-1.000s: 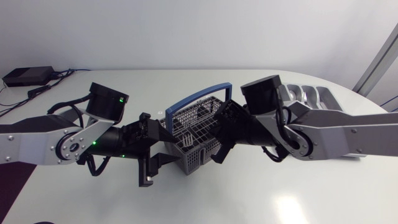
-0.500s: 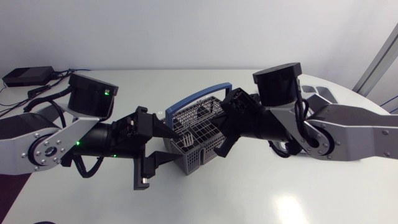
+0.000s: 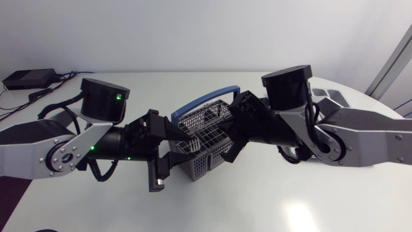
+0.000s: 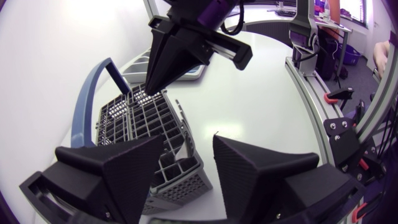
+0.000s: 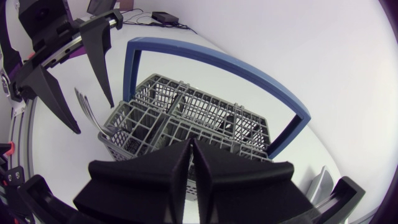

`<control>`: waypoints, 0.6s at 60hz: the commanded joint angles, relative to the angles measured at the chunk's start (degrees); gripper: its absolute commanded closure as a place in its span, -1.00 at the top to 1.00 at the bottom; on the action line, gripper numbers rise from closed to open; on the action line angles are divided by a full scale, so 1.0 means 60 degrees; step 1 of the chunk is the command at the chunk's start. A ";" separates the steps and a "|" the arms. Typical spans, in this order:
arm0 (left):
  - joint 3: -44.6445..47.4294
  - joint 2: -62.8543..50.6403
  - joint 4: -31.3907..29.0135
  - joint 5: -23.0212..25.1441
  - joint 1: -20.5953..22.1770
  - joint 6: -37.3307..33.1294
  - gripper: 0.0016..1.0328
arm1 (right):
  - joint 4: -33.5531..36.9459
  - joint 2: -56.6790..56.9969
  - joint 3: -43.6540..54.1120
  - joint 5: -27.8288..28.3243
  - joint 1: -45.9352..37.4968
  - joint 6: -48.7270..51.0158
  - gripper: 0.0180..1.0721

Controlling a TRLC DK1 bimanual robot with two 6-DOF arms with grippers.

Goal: Unload the cutlery basket into the drawer organizer.

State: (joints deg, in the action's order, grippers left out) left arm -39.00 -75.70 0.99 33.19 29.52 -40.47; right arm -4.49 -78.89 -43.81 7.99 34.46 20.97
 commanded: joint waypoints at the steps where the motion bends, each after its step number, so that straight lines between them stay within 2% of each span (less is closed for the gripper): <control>1: 0.0026 -0.0376 0.0200 0.0108 0.0075 0.0270 0.07 | 0.0045 0.0009 0.0036 0.0089 0.0073 -0.0229 -0.78; 8: 0.0055 -0.0523 0.0625 0.0108 0.0090 0.0519 -0.19 | 0.0075 -0.0020 0.0036 0.0104 0.0087 -0.0243 -0.77; 9: 0.0055 -0.0537 0.0742 0.0108 0.0075 0.0607 -0.28 | 0.0075 -0.0035 0.0036 0.0104 0.0087 -0.0243 -0.77; 12: 0.0041 -0.0567 0.0801 0.0123 0.0061 0.0666 -0.40 | 0.0075 -0.0064 0.0051 0.0089 0.0102 -0.0258 -0.77; 14: 0.0011 -0.0581 0.0816 0.0152 0.0061 0.0666 -0.61 | 0.0060 -0.0079 0.0066 0.0104 0.0102 -0.0258 -0.77; 16: 0.0011 -0.0596 0.0860 0.0269 0.0046 0.0651 -0.71 | 0.0060 -0.0079 0.0066 0.0104 0.0116 -0.0258 -0.77; 25: -0.0062 -0.0669 0.0860 0.0753 -0.0130 0.0607 -0.79 | 0.0060 -0.0079 0.0110 0.0089 0.0116 -0.0258 -0.77; 36: -0.0208 -0.0684 0.0830 0.0870 -0.0188 0.0607 -0.83 | 0.0075 -0.0049 0.0154 0.0104 0.0116 -0.0258 -0.77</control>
State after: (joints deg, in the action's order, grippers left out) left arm -39.05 -78.81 5.65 37.69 28.88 -37.12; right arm -4.49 -78.91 -43.81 8.38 34.83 20.75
